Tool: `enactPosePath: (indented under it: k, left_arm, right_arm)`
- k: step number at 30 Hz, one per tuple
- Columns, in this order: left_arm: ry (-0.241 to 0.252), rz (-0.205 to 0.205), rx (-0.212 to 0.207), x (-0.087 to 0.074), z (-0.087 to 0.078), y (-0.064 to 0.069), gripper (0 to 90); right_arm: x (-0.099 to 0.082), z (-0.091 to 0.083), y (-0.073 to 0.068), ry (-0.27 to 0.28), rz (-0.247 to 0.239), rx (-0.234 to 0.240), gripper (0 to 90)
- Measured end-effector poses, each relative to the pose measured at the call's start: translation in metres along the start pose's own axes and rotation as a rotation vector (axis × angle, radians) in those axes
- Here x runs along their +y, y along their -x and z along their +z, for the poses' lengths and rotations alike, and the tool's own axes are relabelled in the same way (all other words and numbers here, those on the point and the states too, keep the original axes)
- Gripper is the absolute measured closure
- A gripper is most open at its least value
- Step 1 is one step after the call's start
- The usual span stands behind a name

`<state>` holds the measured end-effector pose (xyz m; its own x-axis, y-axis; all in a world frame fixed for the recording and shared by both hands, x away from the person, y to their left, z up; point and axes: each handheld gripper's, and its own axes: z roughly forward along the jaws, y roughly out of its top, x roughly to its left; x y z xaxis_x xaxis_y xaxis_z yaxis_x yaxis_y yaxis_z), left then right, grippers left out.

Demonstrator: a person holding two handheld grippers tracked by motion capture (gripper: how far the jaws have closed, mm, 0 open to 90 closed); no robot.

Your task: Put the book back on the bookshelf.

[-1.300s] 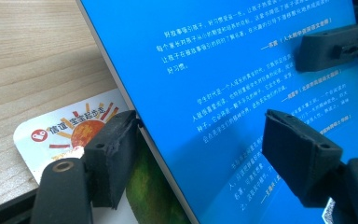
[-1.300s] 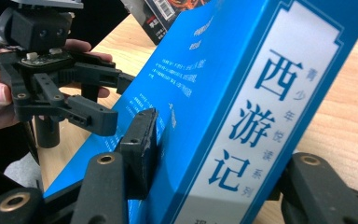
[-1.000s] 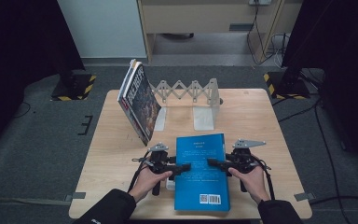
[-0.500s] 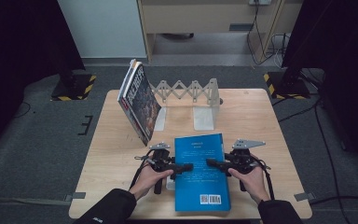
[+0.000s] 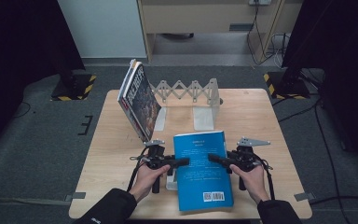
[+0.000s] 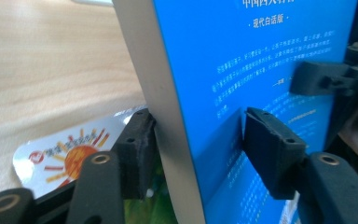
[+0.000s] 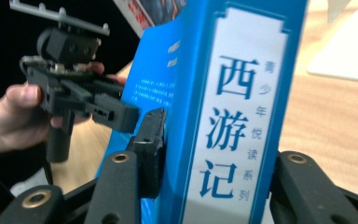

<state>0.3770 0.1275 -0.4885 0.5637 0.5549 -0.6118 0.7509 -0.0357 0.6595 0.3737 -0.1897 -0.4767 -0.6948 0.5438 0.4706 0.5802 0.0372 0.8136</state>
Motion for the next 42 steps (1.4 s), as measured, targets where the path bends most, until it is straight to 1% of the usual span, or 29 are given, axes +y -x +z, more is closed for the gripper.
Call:
enactPosePath:
  k: [2,5,8,11,16,18,19,21,24,25,29,32,33,34,35,36,39,42]
  left_arm:
    - [0.004,0.009,-0.002,0.002,-0.002,0.002,47.3]
    - [0.004,0.013,0.000,0.005,-0.005,0.004,48.7]
    - [0.020,0.022,-0.001,0.008,-0.009,0.006,50.1]
    - [0.046,0.030,-0.009,0.014,-0.015,0.009,52.0]
    - [0.085,0.092,0.003,0.024,-0.023,0.016,54.3]
    - [0.091,0.100,0.007,0.026,-0.024,0.018,54.6]
    - [0.090,0.112,0.010,0.028,-0.025,0.019,54.6]
    - [0.094,0.127,0.011,0.028,-0.025,0.020,54.5]
    - [0.097,0.142,0.010,0.027,-0.024,0.022,54.6]
    - [0.099,0.146,0.004,0.027,-0.024,0.022,54.5]
    - [0.101,0.159,-0.005,0.027,-0.024,0.024,54.7]
    - [0.104,0.169,-0.022,0.027,-0.024,0.025,55.0]
    - [0.104,0.174,-0.027,0.028,-0.024,0.025,55.0]
    - [0.105,0.181,-0.038,0.028,-0.023,0.026,54.8]
    - [0.104,0.189,-0.047,0.028,-0.023,0.027,54.5]
    - [0.105,0.197,-0.050,0.028,-0.022,0.029,54.2]
    - [0.110,0.202,-0.044,0.028,-0.021,0.030,54.0]
    - [0.109,0.203,-0.048,0.028,-0.021,0.029,54.0]
  right_arm:
    - [0.002,-0.002,0.000,0.016,-0.003,0.003,58.9]
    - [0.006,-0.002,-0.003,0.015,-0.021,-0.001,58.9]
    - [0.010,-0.002,-0.005,0.016,-0.044,-0.004,58.9]
    - [0.014,-0.003,-0.008,0.034,-0.059,-0.001,59.2]
    - [0.022,-0.004,-0.013,0.074,-0.101,-0.012,59.5]
    - [0.024,-0.004,-0.015,0.088,-0.117,-0.018,59.6]
    - [0.025,-0.004,-0.016,0.090,-0.126,-0.017,59.6]
    - [0.024,-0.005,-0.017,0.096,-0.131,-0.020,59.5]
    - [0.023,-0.007,-0.014,0.099,-0.130,-0.005,59.0]
    - [0.023,-0.007,-0.014,0.098,-0.133,0.004,58.6]
    - [0.021,-0.010,-0.011,0.105,-0.142,0.017,56.8]
    - [0.020,-0.008,-0.011,0.108,-0.161,0.006,53.1]
    - [0.020,-0.008,-0.011,0.108,-0.164,0.010,52.9]
    - [0.021,-0.007,-0.011,0.109,-0.170,0.019,53.9]
    - [0.021,-0.007,-0.012,0.116,-0.165,0.046,55.0]
    - [0.021,-0.007,-0.013,0.117,-0.171,0.063,55.6]
    - [0.021,-0.008,-0.015,0.119,-0.175,0.068,56.0]
    - [0.021,-0.007,-0.014,0.121,-0.175,0.070,55.6]
